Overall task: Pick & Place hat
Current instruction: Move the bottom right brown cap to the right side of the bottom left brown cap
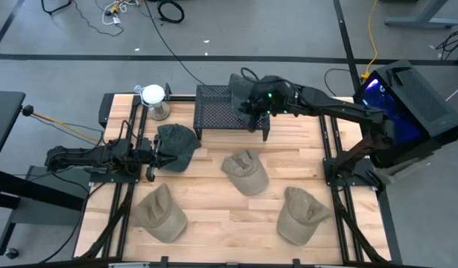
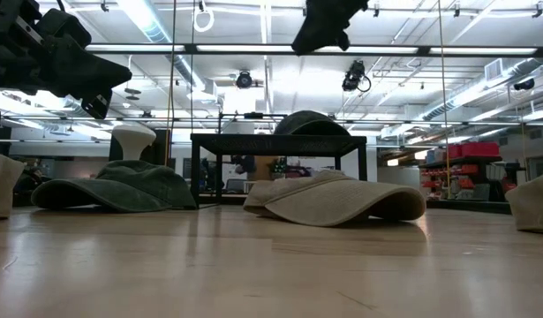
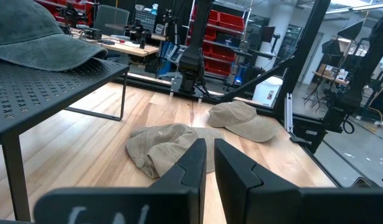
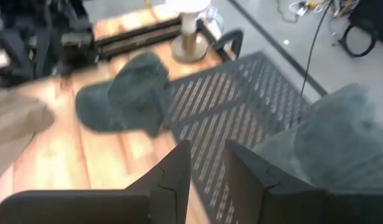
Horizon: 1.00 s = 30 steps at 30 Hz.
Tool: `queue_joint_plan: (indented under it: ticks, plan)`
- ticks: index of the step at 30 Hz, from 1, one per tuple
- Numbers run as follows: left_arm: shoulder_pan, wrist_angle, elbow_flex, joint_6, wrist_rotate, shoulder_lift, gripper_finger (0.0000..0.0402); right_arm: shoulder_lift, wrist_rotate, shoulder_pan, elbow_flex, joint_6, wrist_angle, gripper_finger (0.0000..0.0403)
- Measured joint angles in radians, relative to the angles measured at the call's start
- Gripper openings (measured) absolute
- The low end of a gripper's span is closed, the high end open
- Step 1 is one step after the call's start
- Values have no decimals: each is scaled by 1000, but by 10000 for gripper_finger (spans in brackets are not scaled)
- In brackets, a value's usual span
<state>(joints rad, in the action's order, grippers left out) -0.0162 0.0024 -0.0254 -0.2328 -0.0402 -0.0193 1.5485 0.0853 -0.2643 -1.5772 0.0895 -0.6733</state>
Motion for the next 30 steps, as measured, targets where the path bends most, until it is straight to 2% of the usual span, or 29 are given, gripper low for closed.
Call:
queue_joint_plan:
  ticks: [10,19,26,30]
  plan:
    - [0,0,0,0,0,0,39,-144,2,122,245,2,-1,100]
    - [0,0,0,0,0,0,39,-289,3,293,455,26,41,100]
    - [0,0,0,0,0,0,39,-328,-2,431,511,113,20,100]
    - [0,0,0,0,0,0,39,-328,-60,498,511,112,17,100]
